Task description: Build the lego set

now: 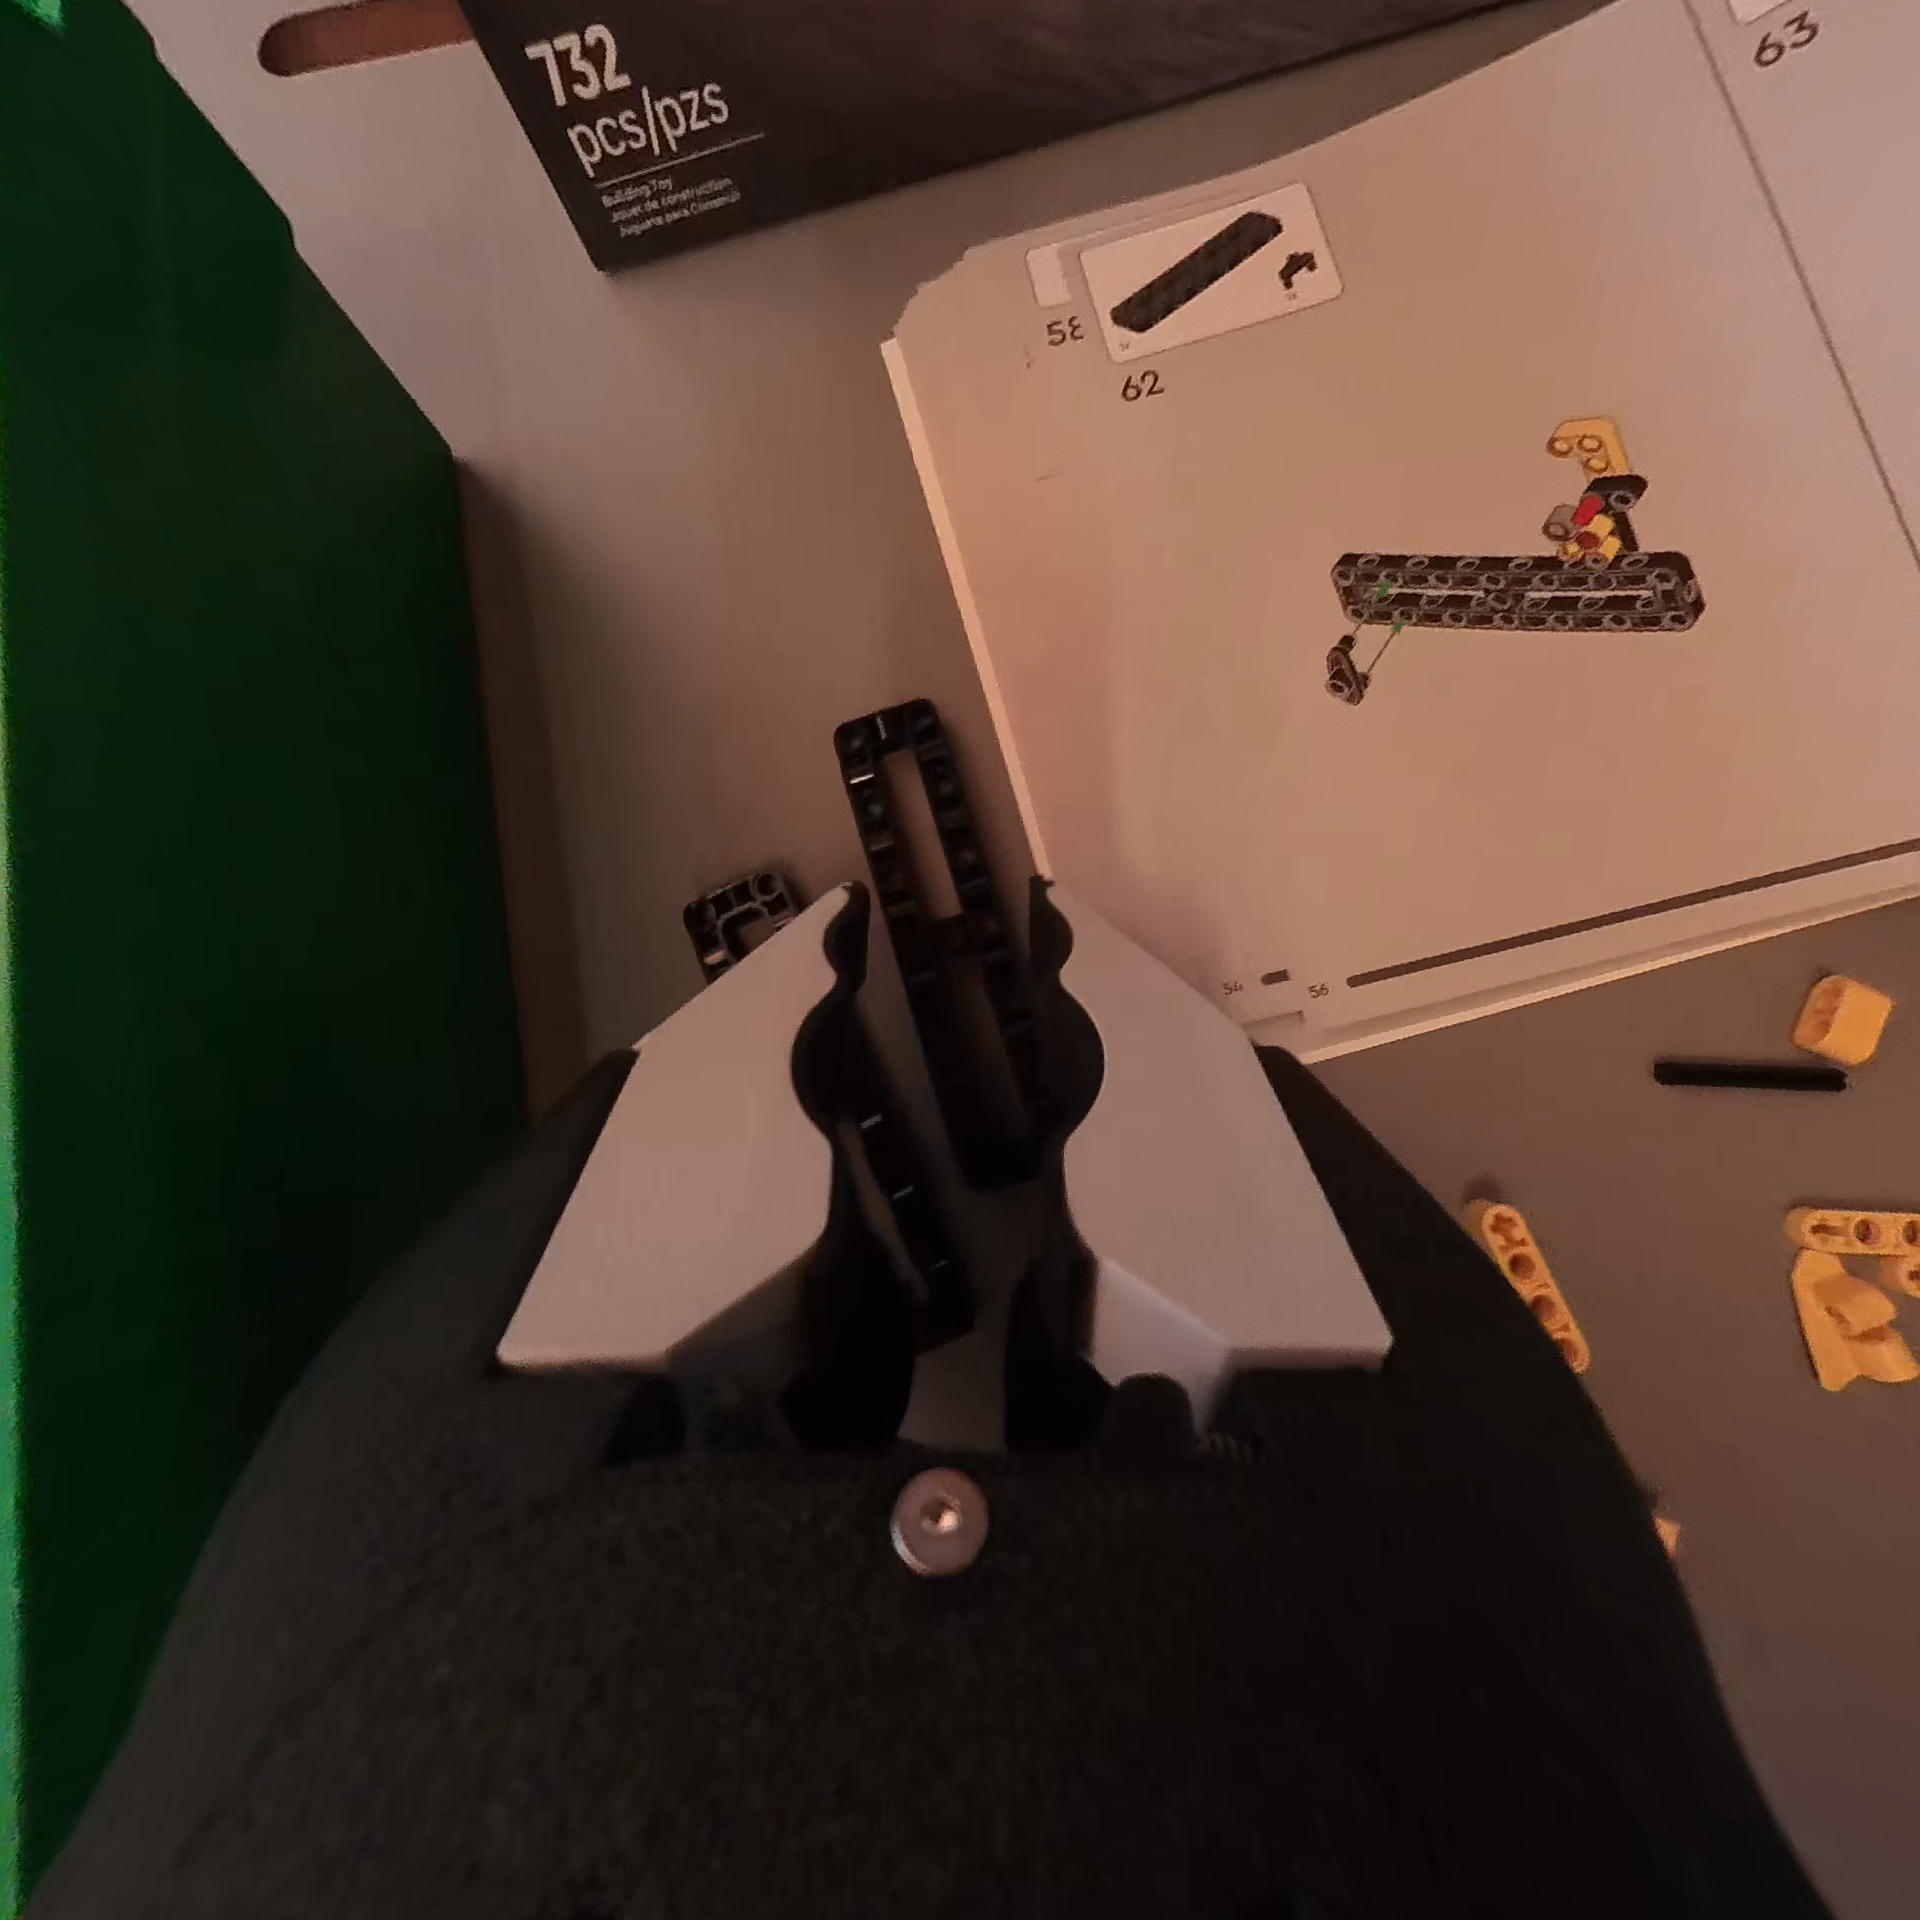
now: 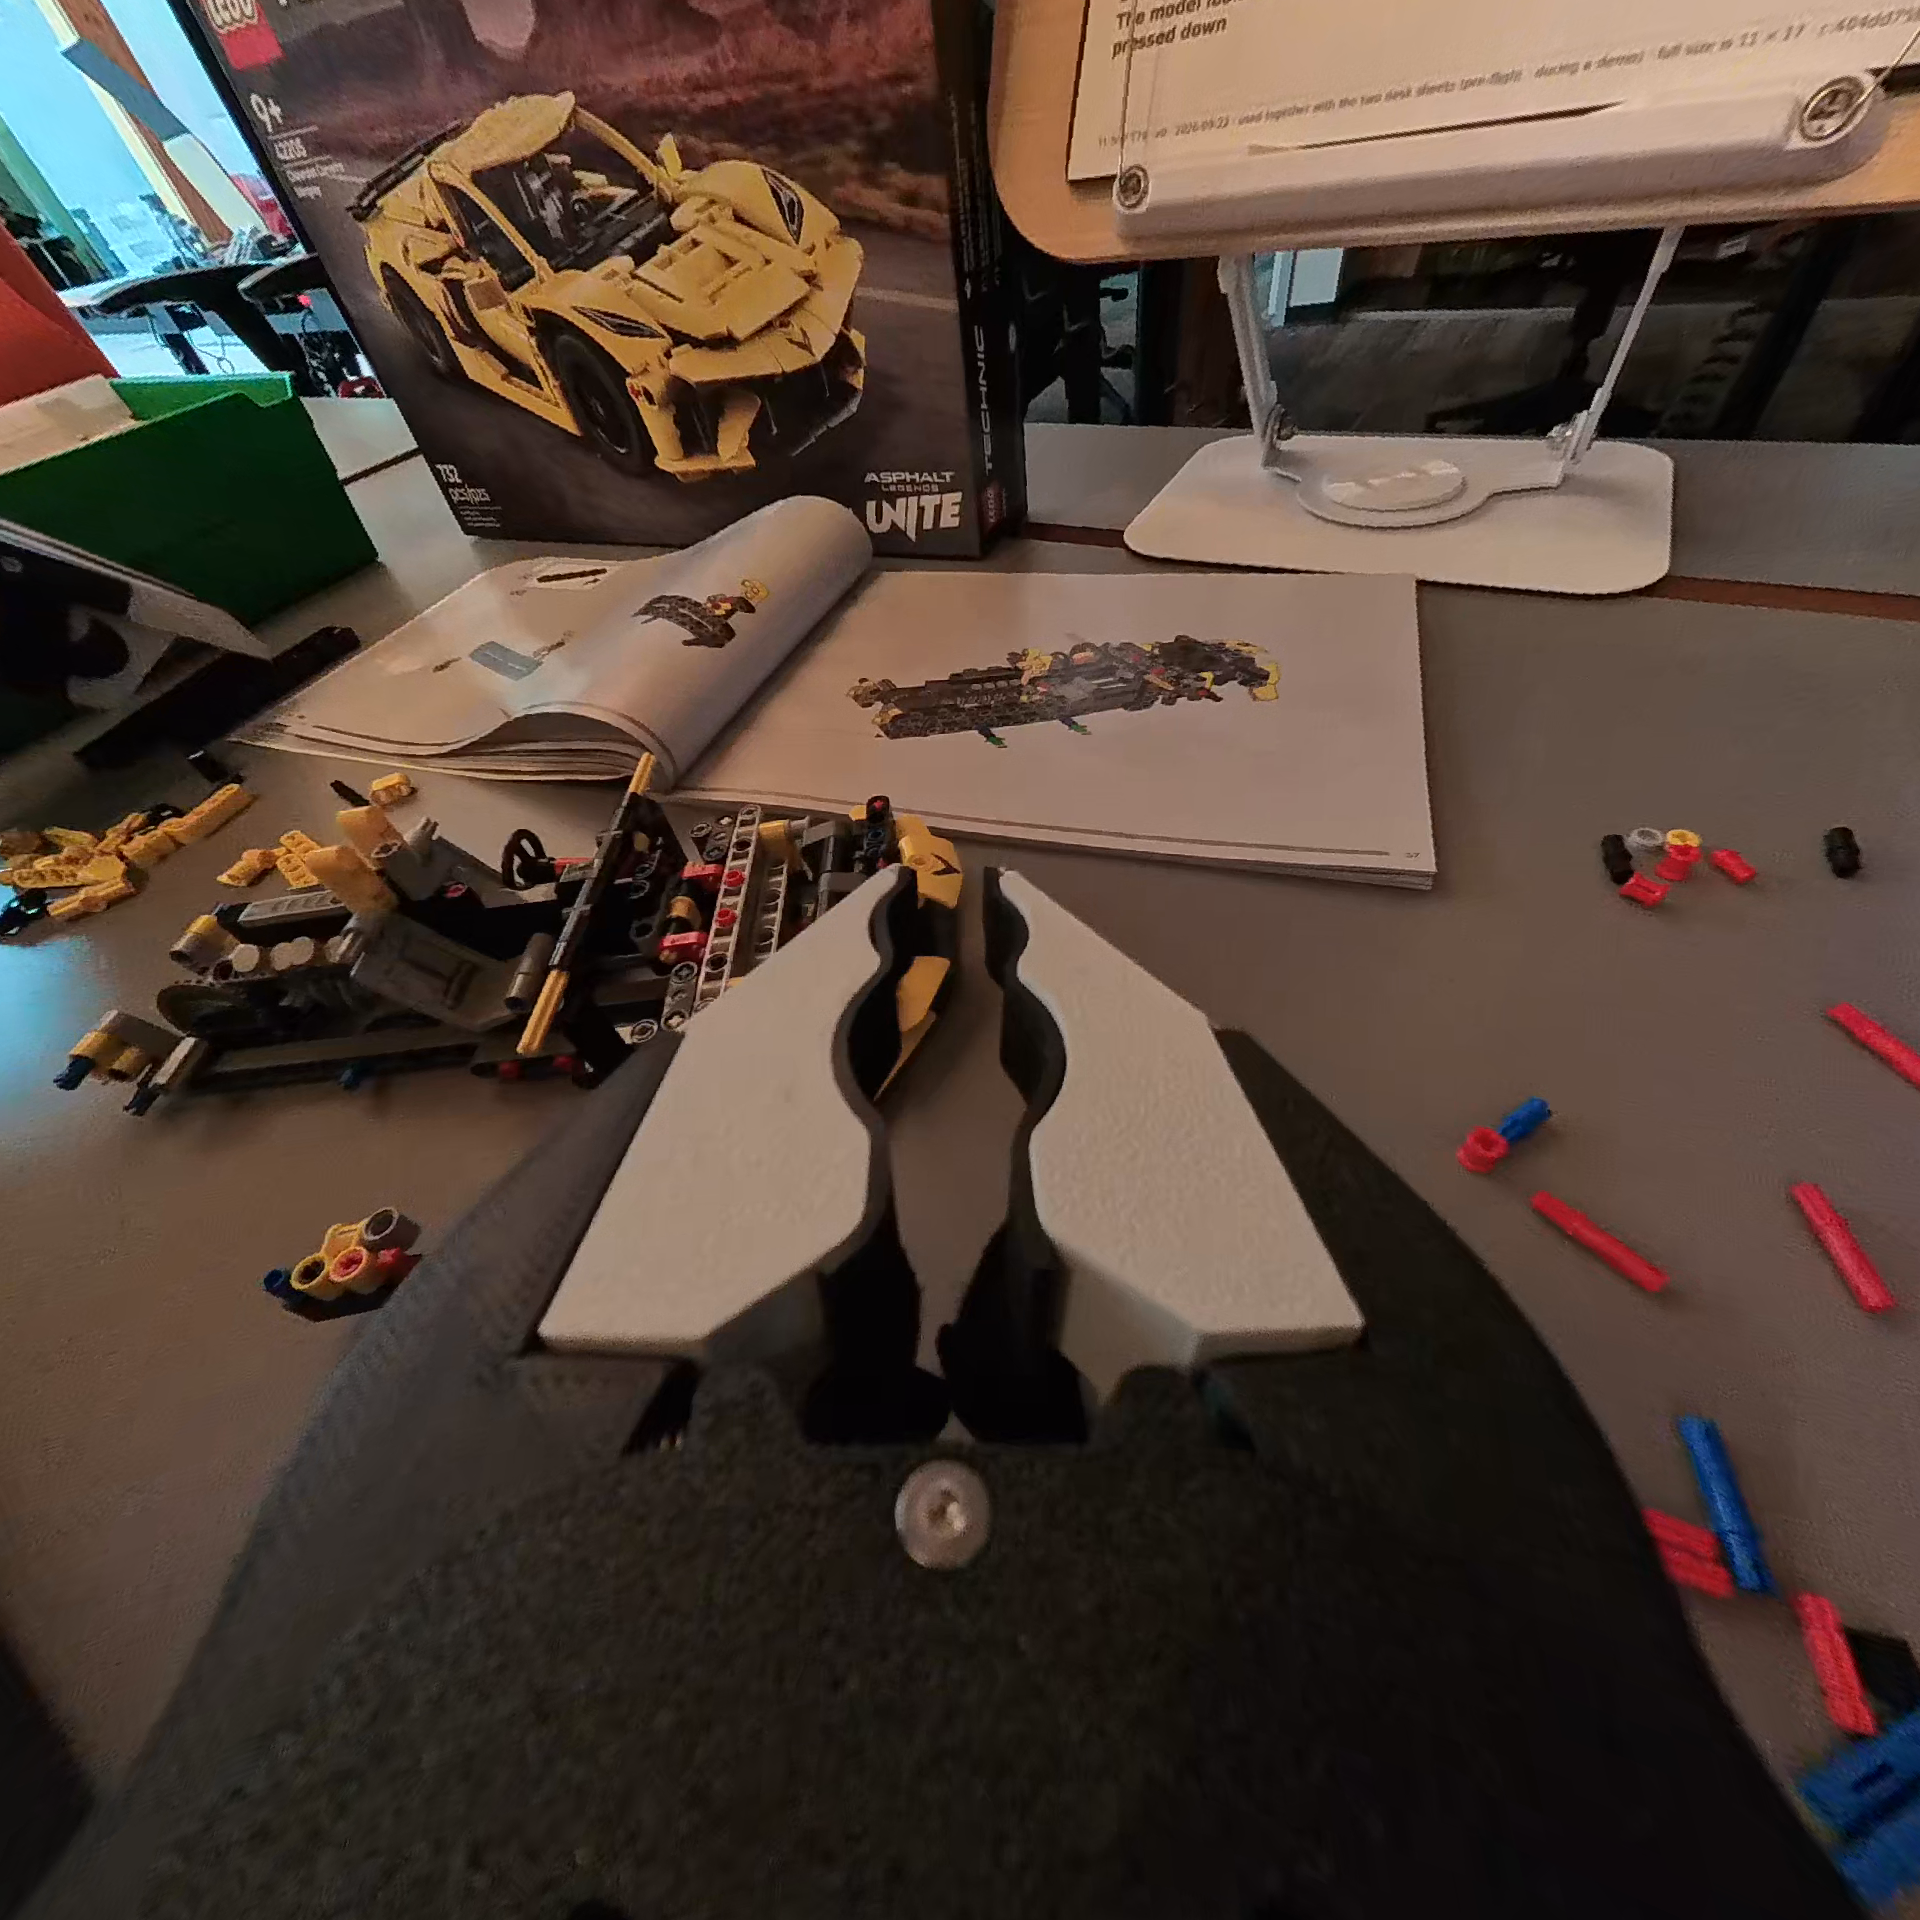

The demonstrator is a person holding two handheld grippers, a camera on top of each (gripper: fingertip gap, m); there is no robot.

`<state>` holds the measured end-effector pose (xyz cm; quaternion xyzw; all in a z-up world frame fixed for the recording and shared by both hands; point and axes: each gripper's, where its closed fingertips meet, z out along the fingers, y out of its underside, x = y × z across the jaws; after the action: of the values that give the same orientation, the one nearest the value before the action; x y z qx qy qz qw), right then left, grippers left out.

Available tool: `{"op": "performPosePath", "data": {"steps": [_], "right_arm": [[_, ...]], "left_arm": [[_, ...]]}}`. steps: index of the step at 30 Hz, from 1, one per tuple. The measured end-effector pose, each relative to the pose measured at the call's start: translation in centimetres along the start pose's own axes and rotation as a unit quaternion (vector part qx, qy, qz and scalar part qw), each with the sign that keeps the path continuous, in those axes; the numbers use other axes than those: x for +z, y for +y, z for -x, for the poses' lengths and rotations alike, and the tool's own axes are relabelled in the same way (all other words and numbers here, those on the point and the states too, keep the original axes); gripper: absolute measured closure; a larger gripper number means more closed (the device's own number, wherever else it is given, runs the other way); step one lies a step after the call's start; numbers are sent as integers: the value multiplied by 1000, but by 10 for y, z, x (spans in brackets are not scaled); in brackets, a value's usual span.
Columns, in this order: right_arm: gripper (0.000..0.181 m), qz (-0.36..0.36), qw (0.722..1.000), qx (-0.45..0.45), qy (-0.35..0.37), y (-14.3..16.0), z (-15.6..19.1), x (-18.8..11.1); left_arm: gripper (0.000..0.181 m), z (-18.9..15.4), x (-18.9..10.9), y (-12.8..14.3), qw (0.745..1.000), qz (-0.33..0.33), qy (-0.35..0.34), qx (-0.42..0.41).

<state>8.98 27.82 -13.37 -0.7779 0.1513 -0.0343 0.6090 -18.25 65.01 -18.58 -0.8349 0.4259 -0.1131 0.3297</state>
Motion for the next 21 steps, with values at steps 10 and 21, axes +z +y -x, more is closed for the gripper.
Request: {"op": "performPosePath", "data": {"steps": [10,21], "right_arm": [[171,-1,1000,9,-5,0,0,0],[173,-2,1000,-3,-7,-1,3,-1]], "left_arm": [[146,1,13,12,999,32,5,-43],[154,-21,-32,-10,998,-27,47,21]]}}
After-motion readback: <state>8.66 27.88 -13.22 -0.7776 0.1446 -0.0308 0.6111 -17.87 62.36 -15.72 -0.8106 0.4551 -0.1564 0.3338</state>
